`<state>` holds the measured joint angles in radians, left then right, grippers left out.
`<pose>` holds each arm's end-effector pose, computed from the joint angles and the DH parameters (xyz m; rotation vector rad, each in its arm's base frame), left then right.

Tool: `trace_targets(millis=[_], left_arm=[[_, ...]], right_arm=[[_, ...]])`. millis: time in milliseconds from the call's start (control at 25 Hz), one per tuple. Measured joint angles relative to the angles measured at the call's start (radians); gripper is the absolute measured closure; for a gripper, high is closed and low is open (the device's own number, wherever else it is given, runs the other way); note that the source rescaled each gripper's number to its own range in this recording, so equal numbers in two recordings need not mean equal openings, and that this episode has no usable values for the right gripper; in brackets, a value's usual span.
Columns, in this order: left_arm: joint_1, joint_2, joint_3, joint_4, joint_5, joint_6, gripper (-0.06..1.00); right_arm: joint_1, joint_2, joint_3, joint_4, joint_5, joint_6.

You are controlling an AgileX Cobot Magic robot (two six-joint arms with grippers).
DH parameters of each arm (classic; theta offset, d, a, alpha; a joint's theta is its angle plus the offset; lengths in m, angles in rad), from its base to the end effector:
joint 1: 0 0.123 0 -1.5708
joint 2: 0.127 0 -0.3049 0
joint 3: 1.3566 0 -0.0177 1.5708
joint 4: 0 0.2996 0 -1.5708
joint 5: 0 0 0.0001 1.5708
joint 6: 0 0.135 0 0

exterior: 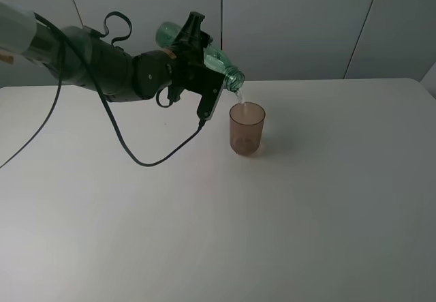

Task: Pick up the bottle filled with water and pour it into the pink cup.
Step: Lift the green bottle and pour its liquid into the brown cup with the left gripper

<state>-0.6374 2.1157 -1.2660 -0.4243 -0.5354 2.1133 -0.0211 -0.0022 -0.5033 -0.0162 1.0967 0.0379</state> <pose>0.4556 -0.3021 0.1326 1.7404 0.8658 0.9515 0.0542 -0.0031 0.2777 0.0624 2.0738 -0.0092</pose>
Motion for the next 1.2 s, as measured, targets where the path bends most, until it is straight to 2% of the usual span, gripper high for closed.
trace_targets(millis=[640, 1200], left_arm=[[0.0, 0.0, 0.0, 0.041, -0.028, 0.0, 0.92], [0.0, 0.0, 0.0, 0.114, -0.033, 0.0, 0.92]], right_arm=[[0.0, 0.0, 0.0, 0.0, 0.0, 0.0], [0.0, 0.0, 0.0, 0.0, 0.0, 0.0]])
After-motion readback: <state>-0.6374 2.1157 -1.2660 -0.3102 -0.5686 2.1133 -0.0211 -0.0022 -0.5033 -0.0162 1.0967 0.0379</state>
